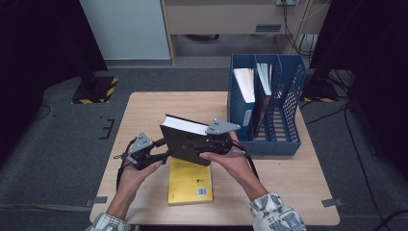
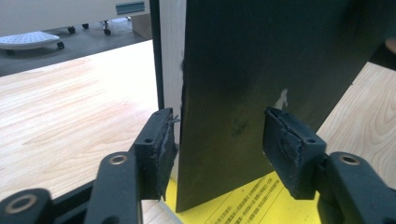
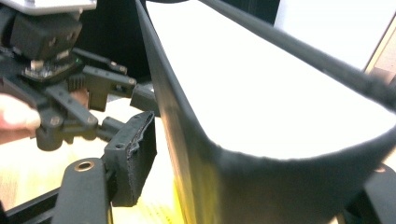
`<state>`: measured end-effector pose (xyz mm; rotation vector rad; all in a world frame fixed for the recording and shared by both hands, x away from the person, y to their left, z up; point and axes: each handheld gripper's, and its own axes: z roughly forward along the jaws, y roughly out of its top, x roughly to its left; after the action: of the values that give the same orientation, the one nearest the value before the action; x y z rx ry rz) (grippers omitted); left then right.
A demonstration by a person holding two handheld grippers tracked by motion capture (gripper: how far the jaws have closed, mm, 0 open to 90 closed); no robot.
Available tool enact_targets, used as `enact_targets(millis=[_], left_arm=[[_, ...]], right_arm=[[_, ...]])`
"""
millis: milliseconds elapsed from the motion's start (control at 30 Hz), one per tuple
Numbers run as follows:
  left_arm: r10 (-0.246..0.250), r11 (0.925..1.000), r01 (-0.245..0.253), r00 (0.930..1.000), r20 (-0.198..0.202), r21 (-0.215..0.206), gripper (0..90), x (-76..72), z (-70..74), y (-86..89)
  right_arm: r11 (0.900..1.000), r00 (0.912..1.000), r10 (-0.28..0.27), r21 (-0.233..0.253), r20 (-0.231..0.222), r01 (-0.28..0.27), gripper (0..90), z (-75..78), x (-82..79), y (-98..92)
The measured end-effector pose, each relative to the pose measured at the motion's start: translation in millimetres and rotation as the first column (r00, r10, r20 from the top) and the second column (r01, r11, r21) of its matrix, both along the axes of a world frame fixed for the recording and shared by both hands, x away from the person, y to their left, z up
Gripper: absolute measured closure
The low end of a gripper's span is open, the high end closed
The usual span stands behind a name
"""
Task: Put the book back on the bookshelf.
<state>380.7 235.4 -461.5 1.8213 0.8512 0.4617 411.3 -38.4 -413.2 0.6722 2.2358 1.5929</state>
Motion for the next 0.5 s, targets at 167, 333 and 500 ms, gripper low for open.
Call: enact_targets(millis=[167, 333, 500], left_arm=[[0.016, 0.9998, -0.016, 0.9998, -0.01, 0.009, 40.1, -1.7, -7.5, 6.7], [0.023, 0.9979, -0.021, 0.9994, -0.025, 0.062, 37.3, -4.3, -15.5, 10.2], [0.033, 0.9918, -0.025, 0.9976, -0.062, 0.125, 27.6, -4.8, -25.7, 15.1]], right_arm=[[1.0, 0.9999, 0.014, 0.007, 0.0, -0.014, 32.5, 5.1, 4.6, 0.6], [1.0, 0.9996, 0.025, 0.007, -0.009, -0.025, 31.2, 6.7, 8.0, 2.3], [0.999, 0.9988, 0.04, 0.021, -0.028, -0.039, 31.3, 4.9, 10.5, 2.4]])
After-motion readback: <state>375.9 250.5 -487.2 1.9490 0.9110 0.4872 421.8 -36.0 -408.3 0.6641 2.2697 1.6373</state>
